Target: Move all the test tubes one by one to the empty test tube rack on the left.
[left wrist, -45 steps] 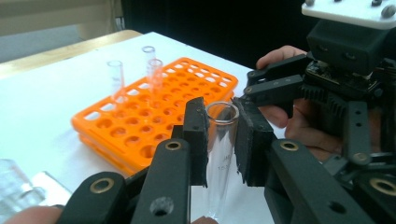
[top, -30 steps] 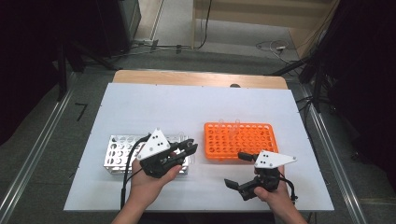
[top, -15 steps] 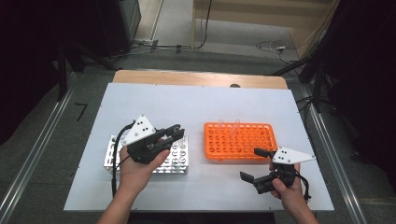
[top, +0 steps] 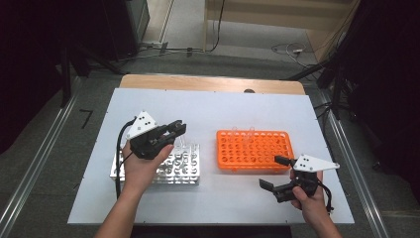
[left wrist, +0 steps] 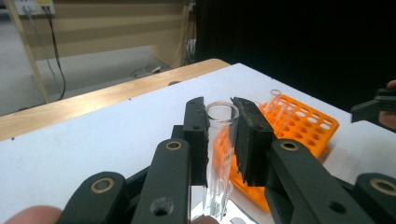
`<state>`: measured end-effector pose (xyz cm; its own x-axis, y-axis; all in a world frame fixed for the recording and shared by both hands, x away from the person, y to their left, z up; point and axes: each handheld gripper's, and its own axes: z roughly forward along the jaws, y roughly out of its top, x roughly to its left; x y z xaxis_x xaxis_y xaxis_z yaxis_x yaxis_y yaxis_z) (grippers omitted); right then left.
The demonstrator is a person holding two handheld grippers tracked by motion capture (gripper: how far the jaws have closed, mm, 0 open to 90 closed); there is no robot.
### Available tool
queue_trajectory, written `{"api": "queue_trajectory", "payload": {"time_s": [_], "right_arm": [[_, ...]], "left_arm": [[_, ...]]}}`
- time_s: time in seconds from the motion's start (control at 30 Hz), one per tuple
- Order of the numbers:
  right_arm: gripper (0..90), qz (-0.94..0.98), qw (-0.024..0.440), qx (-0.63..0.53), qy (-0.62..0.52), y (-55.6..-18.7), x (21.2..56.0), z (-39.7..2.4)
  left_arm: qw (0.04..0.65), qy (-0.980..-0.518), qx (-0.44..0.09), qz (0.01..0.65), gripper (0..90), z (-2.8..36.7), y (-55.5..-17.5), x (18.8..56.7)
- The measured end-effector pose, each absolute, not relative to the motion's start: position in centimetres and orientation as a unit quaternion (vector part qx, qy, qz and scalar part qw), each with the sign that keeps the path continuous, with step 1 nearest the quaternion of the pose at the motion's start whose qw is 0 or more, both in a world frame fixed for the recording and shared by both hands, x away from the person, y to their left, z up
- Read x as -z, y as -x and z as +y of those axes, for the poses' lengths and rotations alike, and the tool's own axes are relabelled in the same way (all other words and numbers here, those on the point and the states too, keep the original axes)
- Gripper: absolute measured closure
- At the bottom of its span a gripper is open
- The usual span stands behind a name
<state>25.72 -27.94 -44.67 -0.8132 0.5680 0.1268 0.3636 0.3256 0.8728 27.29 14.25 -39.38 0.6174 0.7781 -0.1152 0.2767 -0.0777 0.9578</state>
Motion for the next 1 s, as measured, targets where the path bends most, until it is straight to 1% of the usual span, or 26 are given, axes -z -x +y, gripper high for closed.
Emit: {"api": "queue_trajectory", "payload": {"time_s": [0.53,0.77,1.0], "right_arm": [[0.0,0.807,0.105,-0.503,-0.291,-25.9,44.7,-28.1],[0.0,0.807,0.106,-0.503,-0.290,-25.9,44.7,-28.1],[0.0,0.808,0.106,-0.503,-0.290,-25.8,44.7,-28.0]], "left_arm": [[0.545,-0.709,-0.212,0.393,76.3,13.8,-28.5,42.4],[0.523,-0.724,-0.201,0.401,76.2,13.3,-28.4,43.2],[0.500,-0.737,-0.210,0.404,76.0,12.9,-28.2,43.3]]}}
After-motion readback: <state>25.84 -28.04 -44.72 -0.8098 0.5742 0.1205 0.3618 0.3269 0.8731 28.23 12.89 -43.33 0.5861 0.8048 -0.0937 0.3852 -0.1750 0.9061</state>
